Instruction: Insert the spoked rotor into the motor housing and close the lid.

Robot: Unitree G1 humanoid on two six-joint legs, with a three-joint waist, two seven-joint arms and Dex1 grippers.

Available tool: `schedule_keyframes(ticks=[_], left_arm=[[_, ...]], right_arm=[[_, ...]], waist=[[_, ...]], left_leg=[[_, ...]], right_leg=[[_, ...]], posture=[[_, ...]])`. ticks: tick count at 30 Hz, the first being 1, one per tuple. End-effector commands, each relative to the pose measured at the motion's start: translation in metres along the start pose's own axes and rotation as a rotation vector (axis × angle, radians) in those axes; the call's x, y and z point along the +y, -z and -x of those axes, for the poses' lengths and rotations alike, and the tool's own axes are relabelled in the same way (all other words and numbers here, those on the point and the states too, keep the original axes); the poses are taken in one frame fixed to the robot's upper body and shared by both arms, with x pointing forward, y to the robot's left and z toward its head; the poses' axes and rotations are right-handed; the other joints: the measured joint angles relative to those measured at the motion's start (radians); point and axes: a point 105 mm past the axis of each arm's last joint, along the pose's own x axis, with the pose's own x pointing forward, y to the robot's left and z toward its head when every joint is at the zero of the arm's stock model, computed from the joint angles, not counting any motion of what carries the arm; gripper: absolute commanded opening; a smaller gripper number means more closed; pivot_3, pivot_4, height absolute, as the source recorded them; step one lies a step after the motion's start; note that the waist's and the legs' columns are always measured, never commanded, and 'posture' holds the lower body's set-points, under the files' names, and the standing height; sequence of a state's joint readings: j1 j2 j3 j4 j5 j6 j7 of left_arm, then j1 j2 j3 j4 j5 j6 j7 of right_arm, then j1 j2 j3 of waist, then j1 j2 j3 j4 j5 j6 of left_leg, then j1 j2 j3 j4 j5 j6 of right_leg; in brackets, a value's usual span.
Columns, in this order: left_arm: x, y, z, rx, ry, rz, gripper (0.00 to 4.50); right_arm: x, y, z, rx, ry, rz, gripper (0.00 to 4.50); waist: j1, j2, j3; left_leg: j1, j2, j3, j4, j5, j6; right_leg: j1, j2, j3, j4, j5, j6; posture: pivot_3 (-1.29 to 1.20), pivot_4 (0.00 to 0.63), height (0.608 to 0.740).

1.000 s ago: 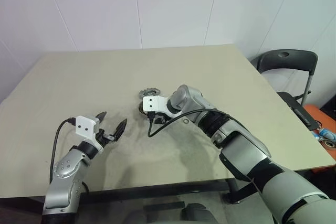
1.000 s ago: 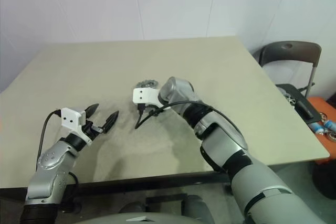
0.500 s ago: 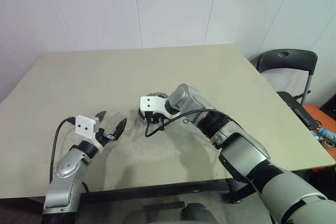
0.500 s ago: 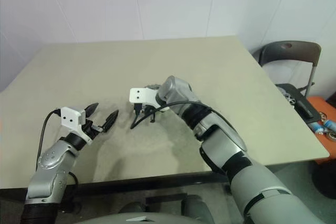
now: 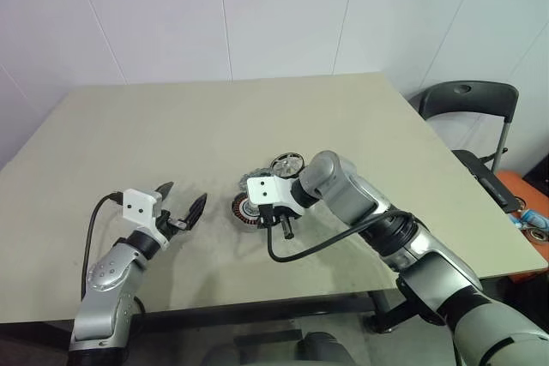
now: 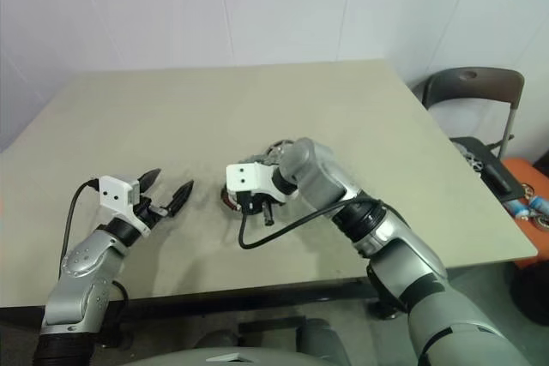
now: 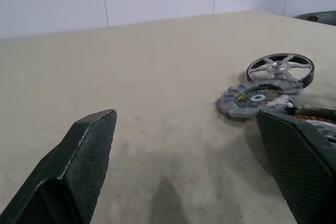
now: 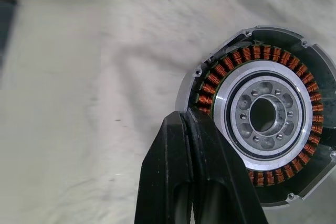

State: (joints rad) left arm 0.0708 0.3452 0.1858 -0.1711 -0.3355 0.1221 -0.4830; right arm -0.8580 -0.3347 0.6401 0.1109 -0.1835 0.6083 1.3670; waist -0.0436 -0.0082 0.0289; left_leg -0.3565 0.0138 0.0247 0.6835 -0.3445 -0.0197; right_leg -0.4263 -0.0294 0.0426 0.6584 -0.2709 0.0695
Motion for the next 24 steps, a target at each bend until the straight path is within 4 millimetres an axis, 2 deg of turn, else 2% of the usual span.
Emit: schedule_keyframes(ticks=[1,8,12,16,20,24], left_arm=[[-0.002,-0.012,-0.003,-0.044,0.015,-0.021,4.50],[-0.002,-0.012,-0.002,-0.041,0.011,-0.022,4.50],[-0.003,-0.012,-0.001,-0.041,0.008,-0.021,4.50],[-0.003,-0.011,-0.001,-0.040,0.007,-0.019,4.50],[-0.004,-0.010,-0.002,-0.039,0.011,-0.015,4.50],[-0.005,-0.009,-0.003,-0.036,0.017,-0.015,4.50]], right_arm=[[0.003,-0.017,0.005,-0.048,-0.006,0.061,0.01],[0.003,-0.015,0.001,-0.049,-0.024,0.072,0.01],[0.004,-0.012,0.002,-0.050,-0.030,0.091,0.92],[0.002,-0.018,0.016,-0.126,-0.012,0.041,2.26],[-0.014,-0.009,0.035,-0.184,0.103,-0.068,3.58],[-0.027,0.010,0.050,-0.310,0.256,-0.144,3.58]], waist=[[0.001,0.000,0.000],[0.001,0.000,0.000],[0.001,0.000,0.000],[0.002,0.000,0.000],[0.004,-0.001,0.000],[0.006,-0.002,-0.001]], left_leg=[[0.000,0.000,0.000,0.000,0.000,0.000],[0.000,0.000,0.000,0.000,0.000,0.000],[0.000,0.000,0.000,0.000,0.000,0.000],[0.001,0.000,0.000,0.001,0.000,0.000],[0.001,0.000,0.000,0.001,0.000,0.000],[0.001,0.000,0.000,0.001,0.000,0.000]], right_leg=[[0.000,0.000,0.000,0.000,0.000,0.000],[0.000,0.000,0.000,0.000,0.000,0.000],[0.001,0.000,0.000,0.000,0.000,0.000],[0.001,0.000,0.000,0.000,0.000,0.000],[0.001,0.000,0.000,0.000,0.000,0.000],[0.002,0.000,0.000,0.000,0.000,0.000]], posture=[[0.00,0.000,0.740],[0.00,0.000,0.740],[0.00,0.000,0.740],[0.00,0.000,0.740],[0.00,0.000,0.740],[0.00,0.000,0.740]])
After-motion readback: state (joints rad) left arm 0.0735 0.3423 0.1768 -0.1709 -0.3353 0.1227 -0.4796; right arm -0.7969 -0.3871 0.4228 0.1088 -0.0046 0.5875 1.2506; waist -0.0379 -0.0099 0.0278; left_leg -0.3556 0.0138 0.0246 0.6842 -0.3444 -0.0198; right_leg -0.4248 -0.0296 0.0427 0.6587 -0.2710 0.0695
